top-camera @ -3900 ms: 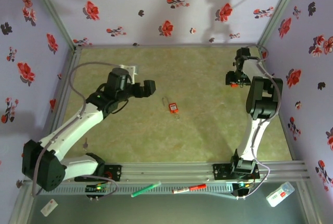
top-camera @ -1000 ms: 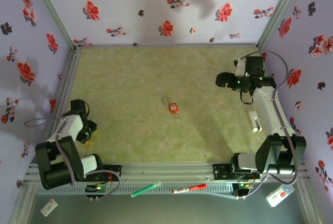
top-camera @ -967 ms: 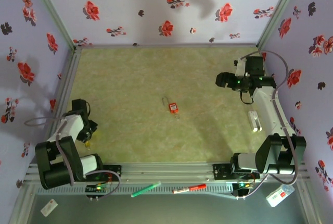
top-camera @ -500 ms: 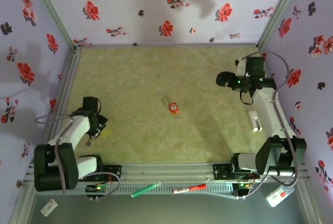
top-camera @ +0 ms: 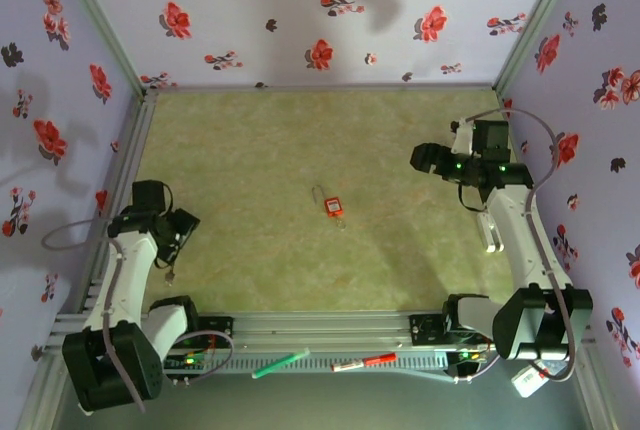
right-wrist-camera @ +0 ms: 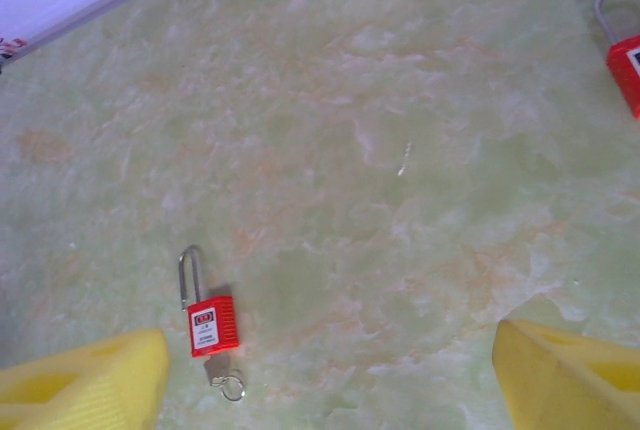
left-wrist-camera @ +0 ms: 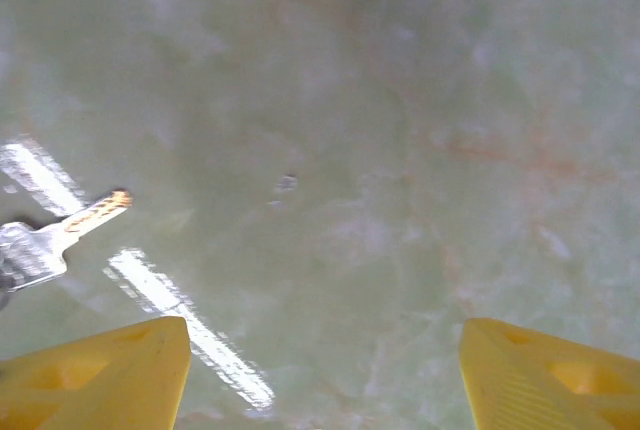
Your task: Unlock with the key
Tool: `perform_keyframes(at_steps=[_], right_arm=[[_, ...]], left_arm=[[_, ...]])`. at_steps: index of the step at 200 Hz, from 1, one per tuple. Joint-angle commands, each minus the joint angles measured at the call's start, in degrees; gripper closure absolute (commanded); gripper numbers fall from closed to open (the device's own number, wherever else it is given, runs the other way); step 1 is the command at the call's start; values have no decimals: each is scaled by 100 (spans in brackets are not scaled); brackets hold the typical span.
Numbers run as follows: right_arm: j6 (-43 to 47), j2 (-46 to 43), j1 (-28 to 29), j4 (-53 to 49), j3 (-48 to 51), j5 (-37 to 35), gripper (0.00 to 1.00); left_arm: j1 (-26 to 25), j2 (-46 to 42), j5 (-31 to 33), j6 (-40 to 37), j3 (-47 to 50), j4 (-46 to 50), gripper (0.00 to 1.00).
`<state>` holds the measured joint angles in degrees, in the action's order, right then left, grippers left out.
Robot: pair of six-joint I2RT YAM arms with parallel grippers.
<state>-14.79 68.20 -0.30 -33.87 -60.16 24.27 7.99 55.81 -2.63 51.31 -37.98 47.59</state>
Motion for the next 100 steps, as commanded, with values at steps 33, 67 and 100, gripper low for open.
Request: perform_keyframes(at_steps=[33, 67, 100], right_arm=[[-431, -251, 163, 336, 168, 423, 13], [-641, -291, 309, 679, 345, 532, 12], [-476, -102, 337, 538, 245, 605, 12]], left_arm=[[300, 506, 153, -489, -384, 1167, 16], [339, 942, 707, -32, -221, 1015, 8], [467, 1533, 642, 309, 432, 168, 8]])
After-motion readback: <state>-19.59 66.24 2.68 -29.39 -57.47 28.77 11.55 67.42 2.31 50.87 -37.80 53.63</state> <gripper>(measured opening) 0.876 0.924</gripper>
